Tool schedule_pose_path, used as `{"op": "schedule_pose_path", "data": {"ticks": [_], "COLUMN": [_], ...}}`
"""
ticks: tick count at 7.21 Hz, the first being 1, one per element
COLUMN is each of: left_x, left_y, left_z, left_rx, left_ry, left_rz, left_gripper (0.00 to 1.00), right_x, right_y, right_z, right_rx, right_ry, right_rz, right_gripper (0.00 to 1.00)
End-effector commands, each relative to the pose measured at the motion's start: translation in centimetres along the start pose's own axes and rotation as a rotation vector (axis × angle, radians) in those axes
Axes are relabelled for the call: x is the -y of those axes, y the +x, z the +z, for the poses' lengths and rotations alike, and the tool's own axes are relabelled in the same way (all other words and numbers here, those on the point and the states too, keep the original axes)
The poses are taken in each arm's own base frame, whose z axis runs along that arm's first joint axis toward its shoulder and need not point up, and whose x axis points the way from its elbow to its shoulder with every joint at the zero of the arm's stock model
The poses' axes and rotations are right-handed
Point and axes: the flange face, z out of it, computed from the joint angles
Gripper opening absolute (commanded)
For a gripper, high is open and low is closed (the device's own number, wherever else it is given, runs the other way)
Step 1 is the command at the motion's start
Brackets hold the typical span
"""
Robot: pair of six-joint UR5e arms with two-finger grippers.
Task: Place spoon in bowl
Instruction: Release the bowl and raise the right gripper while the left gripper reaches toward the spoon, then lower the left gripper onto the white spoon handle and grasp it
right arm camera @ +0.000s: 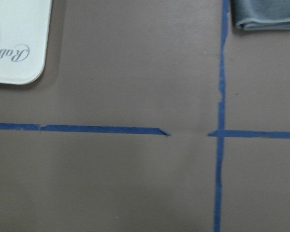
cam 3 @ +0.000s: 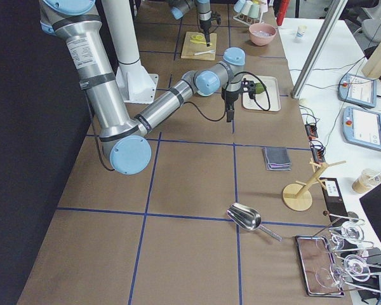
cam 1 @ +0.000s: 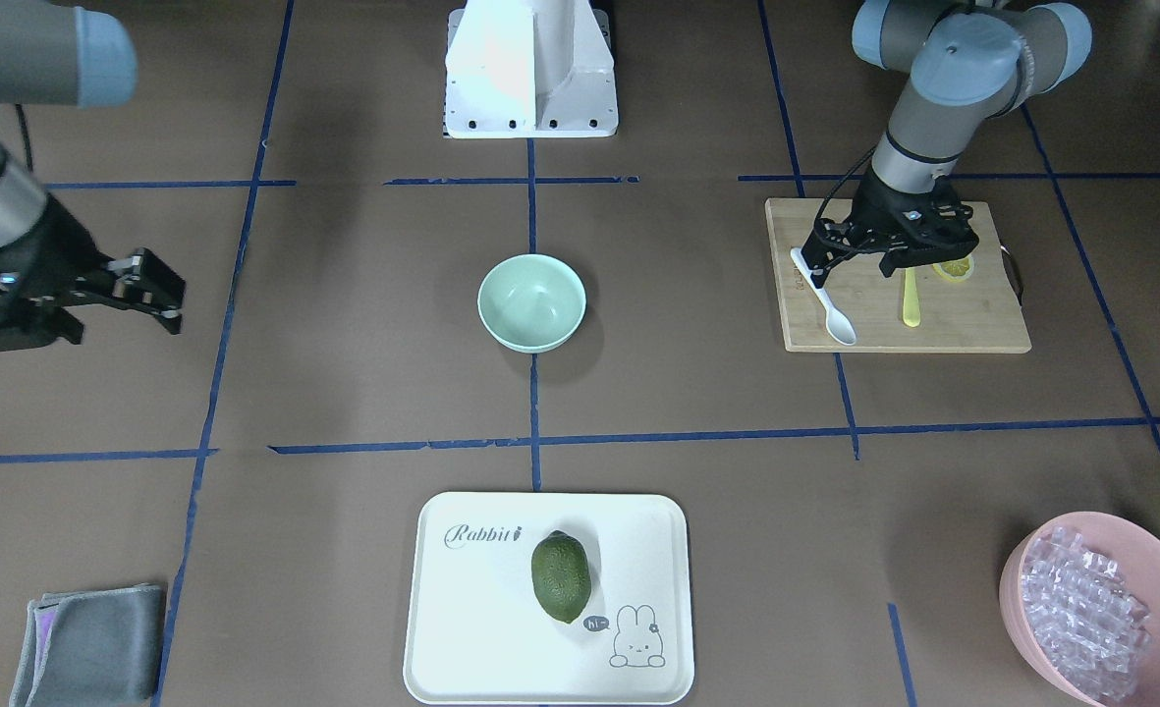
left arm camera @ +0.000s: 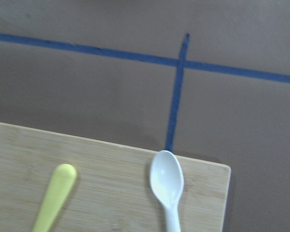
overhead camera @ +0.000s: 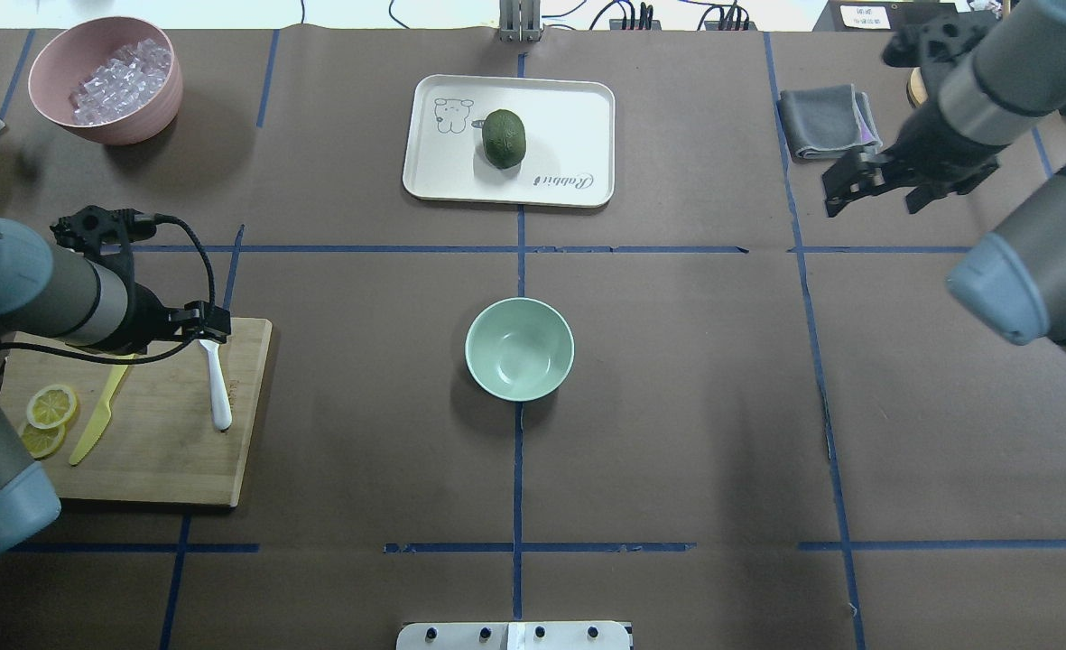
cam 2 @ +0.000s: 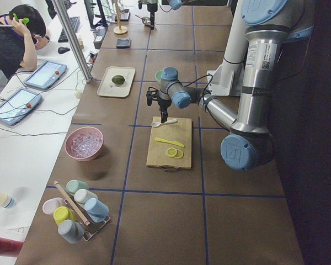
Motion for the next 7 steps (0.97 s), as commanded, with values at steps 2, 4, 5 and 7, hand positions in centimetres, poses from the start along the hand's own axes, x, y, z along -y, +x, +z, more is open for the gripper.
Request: {"op": "schedule_pose_path", "data": {"ticks": [2, 4, 5, 7], "left_x": [-0.2, -0.2, -0.3, -0.3], "left_y": [1.6, 1.0, 0.8, 0.7], "left_z": [3.8, 4.4, 4.5, 4.6], "left_rx": [0.006, 0.02, 0.023, 0.026], "left_ry": [-0.014, -0.023, -0.026, -0.027], "left_rz": [0.015, 0.01, 0.009, 0.007], "left_gripper": [0.98, 0.96, 0.95, 0.9], "right_x": [-0.7, -0.7, -0.7, -0.8], "right_y": [6.0, 6.0, 6.1, 6.0], "right_z": [-1.1, -1.4, -1.3, -1.3], "right_rx": [0.004, 0.005, 0.0, 0.004], "right_ry": [-0.008, -0.003, -0.002, -0.005], "right_rz": [-0.01, -0.012, -0.01, -0.009], "right_gripper": [1.0, 1.0, 1.0, 1.0]}}
